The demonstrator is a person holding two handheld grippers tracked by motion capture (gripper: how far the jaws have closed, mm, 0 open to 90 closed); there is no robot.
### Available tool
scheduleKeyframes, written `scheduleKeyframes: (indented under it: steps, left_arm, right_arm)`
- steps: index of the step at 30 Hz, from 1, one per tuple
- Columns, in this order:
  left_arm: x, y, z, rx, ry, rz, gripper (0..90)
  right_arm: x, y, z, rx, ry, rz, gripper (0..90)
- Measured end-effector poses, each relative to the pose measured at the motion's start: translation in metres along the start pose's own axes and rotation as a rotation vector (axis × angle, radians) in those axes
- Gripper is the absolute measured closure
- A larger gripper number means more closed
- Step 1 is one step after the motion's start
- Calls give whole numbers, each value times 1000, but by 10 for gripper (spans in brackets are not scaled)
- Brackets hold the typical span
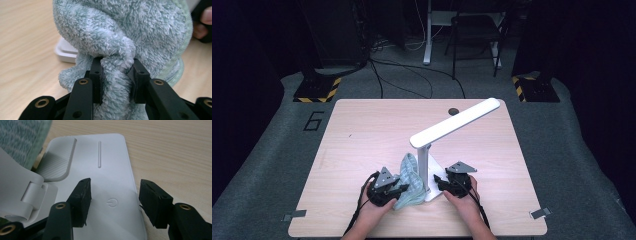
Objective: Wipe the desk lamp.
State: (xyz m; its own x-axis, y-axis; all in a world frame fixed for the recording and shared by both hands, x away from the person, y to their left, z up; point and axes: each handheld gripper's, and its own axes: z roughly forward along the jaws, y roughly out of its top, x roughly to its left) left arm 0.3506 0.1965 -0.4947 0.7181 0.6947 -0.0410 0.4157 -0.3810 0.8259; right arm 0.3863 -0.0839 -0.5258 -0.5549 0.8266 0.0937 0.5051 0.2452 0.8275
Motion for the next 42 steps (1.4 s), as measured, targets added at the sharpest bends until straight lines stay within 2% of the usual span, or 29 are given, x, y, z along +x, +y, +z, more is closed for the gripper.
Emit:
scheduleKeyframes:
  steps: [4,6,9,13,18,21,24,29,32,35,40,42]
  left_arm:
    - [11,1,-10,-34,25,-22,684]
    - [15,1,-14,-48,33,-39,684]
    - [21,1,-19,-64,46,-56,683]
    - [26,2,-24,-77,56,-62,684]
    - [33,2,-26,-92,64,-84,684]
    - [38,1,-24,-87,70,-95,684]
    - [41,-1,-21,-74,77,-99,684]
    - [45,-4,-16,-50,73,-110,683]
    - [49,-7,-12,-40,81,-120,683]
    - [52,-11,-10,-38,77,-155,683]
    - [52,-14,-9,-23,73,-155,683]
    - [50,-15,-6,-21,73,-149,683]
  right_arm:
    - [1,1,-2,15,-4,-29,423]
    - [3,1,-3,13,-8,-28,420]
    - [5,1,-5,26,-14,-59,424]
    - [11,2,-9,41,-6,-80,431]
    - [15,3,-22,17,34,-93,467]
    - [18,2,-31,13,77,-97,521]
    - [22,0,-37,18,121,-95,533]
    - [30,-5,-35,13,155,-118,530]
    - [35,-6,-34,-1,146,-125,545]
    - [35,-6,-35,15,171,-129,547]
    - [44,-7,-32,34,186,-154,536]
    - [49,-8,-28,26,170,-164,528]
